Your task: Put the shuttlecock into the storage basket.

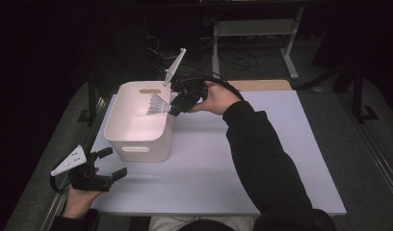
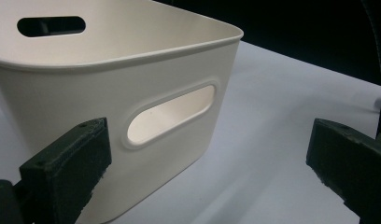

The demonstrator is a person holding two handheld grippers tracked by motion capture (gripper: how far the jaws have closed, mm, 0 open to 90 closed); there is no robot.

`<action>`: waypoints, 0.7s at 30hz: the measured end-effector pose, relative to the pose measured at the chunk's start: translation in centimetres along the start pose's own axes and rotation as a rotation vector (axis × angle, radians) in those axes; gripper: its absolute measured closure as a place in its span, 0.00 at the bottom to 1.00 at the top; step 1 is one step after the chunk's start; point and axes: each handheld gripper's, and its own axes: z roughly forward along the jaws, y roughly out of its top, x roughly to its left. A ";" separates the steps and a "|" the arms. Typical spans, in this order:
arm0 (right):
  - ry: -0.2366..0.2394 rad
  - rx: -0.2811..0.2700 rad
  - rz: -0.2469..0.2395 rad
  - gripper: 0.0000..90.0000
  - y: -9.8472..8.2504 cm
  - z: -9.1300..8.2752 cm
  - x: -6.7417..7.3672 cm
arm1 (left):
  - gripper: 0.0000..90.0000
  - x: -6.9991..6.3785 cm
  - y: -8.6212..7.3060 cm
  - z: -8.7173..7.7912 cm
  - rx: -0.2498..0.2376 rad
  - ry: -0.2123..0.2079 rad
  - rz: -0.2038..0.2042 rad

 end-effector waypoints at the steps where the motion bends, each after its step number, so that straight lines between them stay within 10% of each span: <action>1: 0.003 0.000 -0.003 0.71 0.1 0.2 0.0 | 0.00 0.0 0.0 0.0 -0.001 0.000 -0.001; 21: 0.039 0.001 -0.008 0.71 1.9 2.7 0.2 | 0.00 0.0 0.0 0.0 -0.006 -0.005 -0.002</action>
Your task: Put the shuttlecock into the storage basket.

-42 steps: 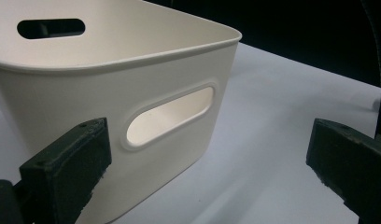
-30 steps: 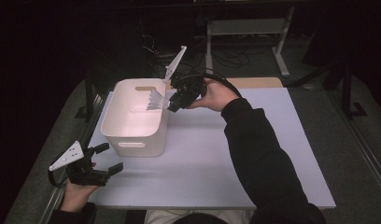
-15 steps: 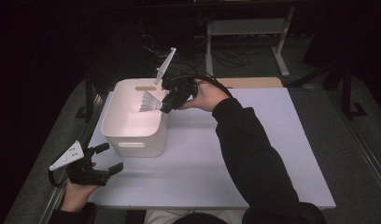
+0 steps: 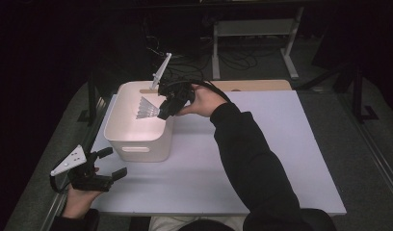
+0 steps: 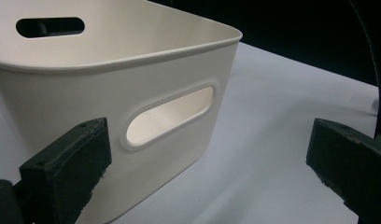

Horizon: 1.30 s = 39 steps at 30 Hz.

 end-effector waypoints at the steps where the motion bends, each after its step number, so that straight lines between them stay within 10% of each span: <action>1: 0.002 0.000 -0.001 0.71 0.0 0.1 0.0 | 0.00 0.0 0.0 0.0 0.000 0.000 -0.001; 39: 0.078 -0.018 0.014 0.71 0.3 5.0 0.1 | 0.00 0.0 0.0 0.0 0.004 -0.008 0.001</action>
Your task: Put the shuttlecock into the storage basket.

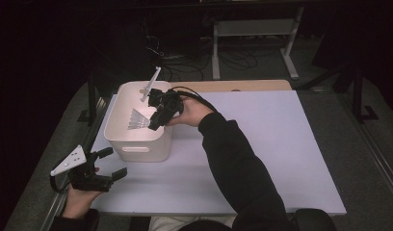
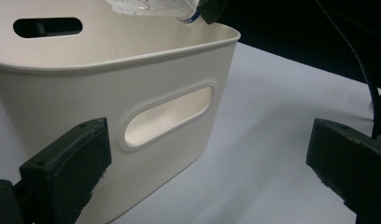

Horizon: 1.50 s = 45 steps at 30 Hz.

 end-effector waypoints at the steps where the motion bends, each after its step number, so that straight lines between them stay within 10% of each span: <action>1: 0.002 -0.002 0.003 0.71 0.0 0.1 0.0 | 0.00 0.0 0.0 0.0 -0.001 0.000 -0.001; 20: 0.028 0.004 0.019 0.70 -0.3 1.7 -0.2 | 0.00 0.0 0.0 0.0 -0.001 -0.001 -0.001; 45: -0.034 -0.076 0.118 0.25 -1.7 -1.2 -0.5 | 0.00 0.0 0.0 0.0 -0.002 0.000 -0.005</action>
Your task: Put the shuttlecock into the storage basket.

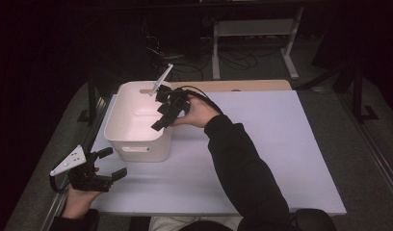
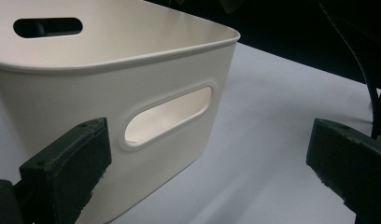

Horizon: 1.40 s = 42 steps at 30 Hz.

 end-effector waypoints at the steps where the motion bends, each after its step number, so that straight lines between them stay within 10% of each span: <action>1: -0.006 -0.005 0.000 0.21 -0.1 -0.2 0.0 | 0.00 0.0 0.0 0.0 -0.001 -0.001 -0.001; 14: -0.066 -0.062 0.016 0.00 -1.1 -1.8 0.3 | 0.00 0.0 0.0 0.0 0.001 0.001 0.000; 42: -0.118 -0.125 0.026 0.00 -3.9 -4.6 1.2 | 0.00 0.0 0.0 0.0 0.001 0.003 0.000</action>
